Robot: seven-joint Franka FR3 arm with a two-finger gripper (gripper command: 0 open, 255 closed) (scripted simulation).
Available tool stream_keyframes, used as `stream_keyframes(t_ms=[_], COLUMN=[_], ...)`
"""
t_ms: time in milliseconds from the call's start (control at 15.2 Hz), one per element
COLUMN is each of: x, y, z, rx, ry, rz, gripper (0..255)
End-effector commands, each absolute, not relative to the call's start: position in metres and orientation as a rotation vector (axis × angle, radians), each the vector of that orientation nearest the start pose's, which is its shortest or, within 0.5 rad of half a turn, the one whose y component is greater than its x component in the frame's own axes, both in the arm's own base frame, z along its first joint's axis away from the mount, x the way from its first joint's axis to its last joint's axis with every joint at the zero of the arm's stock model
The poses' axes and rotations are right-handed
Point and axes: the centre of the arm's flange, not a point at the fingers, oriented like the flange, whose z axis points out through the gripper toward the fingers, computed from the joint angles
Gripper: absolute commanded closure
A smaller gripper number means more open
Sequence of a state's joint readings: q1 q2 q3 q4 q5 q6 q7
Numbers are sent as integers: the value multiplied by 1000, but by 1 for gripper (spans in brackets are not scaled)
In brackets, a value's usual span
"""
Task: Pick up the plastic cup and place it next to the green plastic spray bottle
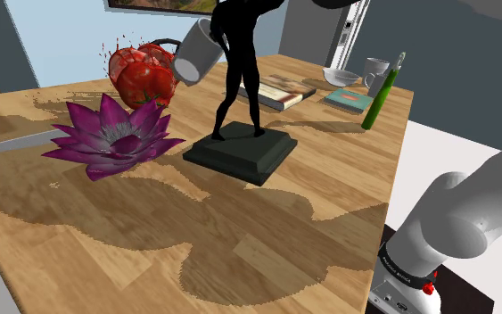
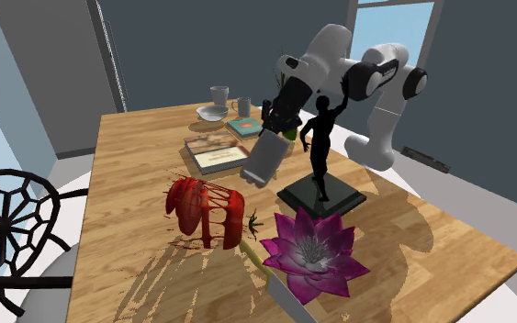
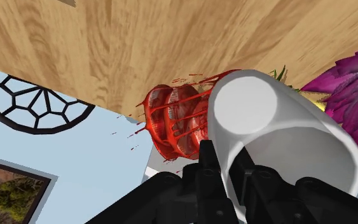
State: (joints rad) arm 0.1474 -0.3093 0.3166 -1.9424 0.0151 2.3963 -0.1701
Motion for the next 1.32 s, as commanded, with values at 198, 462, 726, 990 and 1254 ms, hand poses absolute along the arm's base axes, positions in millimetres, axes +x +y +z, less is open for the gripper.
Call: stream_keyframes(t_ms=[198, 462, 726, 990, 1254], x=[448, 448, 448, 448, 448], y=[254, 254, 254, 254, 254], z=[718, 739, 760, 782, 803], rx=[-2744, -2744, -2744, -2744, -2744], ry=[-925, -925, -925, -925, -925], rz=[-1143, -1143, -1143, -1143, -1143], gripper=[255, 255, 255, 255, 255])
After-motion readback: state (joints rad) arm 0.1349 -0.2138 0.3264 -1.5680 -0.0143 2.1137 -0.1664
